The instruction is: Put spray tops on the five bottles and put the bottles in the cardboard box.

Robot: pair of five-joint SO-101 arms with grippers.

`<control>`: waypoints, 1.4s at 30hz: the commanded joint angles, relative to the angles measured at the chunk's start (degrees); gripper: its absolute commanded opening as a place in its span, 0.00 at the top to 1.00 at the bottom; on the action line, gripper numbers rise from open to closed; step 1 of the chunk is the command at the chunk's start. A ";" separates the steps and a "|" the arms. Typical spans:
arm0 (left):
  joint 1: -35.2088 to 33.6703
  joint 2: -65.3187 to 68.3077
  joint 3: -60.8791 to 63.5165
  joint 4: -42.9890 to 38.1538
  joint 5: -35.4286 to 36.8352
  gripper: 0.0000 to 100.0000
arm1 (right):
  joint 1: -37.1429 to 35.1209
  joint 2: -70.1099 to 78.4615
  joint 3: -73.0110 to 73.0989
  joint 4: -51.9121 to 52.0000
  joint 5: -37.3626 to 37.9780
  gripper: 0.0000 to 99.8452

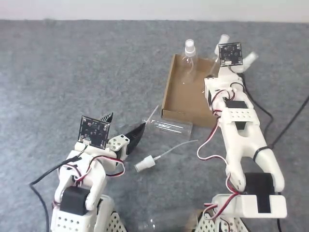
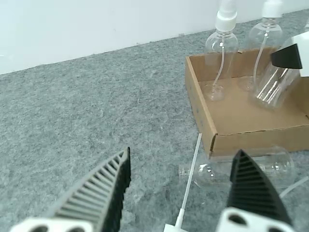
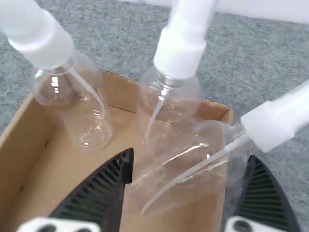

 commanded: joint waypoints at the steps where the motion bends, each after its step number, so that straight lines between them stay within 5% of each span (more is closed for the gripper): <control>1: -0.35 -0.53 -0.22 -1.32 0.09 0.70 | -0.57 -4.35 -1.14 0.22 0.09 0.71; 13: -0.35 -0.53 -0.22 -1.41 0.09 0.70 | 1.45 -4.70 -1.93 0.57 0.00 0.71; 23: -0.53 -0.53 -0.22 -1.41 0.00 0.70 | 0.13 -13.05 -13.01 25.71 -0.97 0.71; 33: -0.62 -0.53 -0.22 -1.41 0.00 0.70 | -6.02 -12.26 -13.27 34.15 -23.74 0.71; 42: -0.70 -0.53 -0.22 -1.41 -0.09 0.70 | -6.02 -2.86 -13.54 25.89 -34.37 0.71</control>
